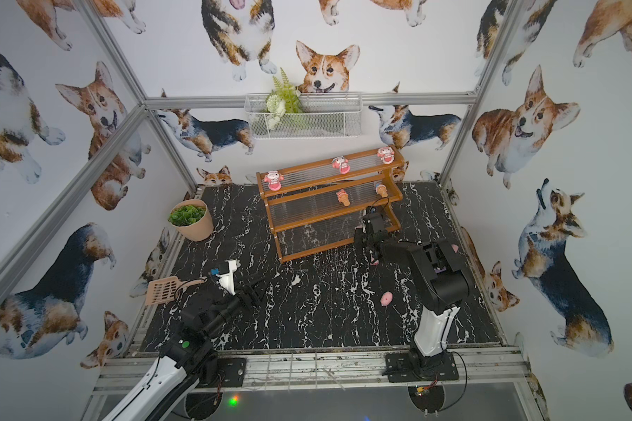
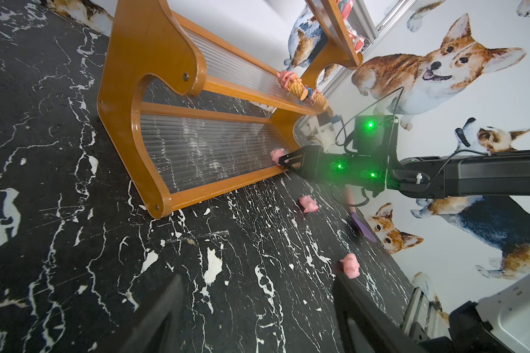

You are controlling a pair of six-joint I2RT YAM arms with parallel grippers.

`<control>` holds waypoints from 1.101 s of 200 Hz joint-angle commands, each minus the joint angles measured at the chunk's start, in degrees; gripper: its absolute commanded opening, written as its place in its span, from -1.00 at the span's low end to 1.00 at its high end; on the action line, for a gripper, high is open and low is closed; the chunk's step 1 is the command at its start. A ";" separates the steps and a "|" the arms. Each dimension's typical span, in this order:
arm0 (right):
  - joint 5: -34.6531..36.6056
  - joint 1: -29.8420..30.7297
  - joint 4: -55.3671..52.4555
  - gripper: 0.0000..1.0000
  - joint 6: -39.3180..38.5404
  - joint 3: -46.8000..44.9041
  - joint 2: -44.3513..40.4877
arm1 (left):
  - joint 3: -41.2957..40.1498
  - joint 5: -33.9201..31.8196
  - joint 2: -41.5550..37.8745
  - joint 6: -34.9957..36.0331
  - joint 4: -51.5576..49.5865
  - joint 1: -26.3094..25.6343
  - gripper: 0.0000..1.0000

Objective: Organize plastic toys on shelves
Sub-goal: Place the plastic toy on the shelf.

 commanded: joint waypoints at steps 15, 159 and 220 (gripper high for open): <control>-0.34 -0.01 -0.37 -0.07 -1.29 0.03 -1.71 | 0.08 0.10 -0.04 0.61 1.36 0.24 0.61; -12.13 -3.55 10.20 -0.98 7.33 -8.68 -5.16 | 0.00 0.17 -0.46 0.69 0.77 0.30 0.61; -13.73 -4.47 10.42 -1.00 8.20 -5.50 -1.70 | 0.10 0.00 -0.21 0.75 0.75 0.25 0.61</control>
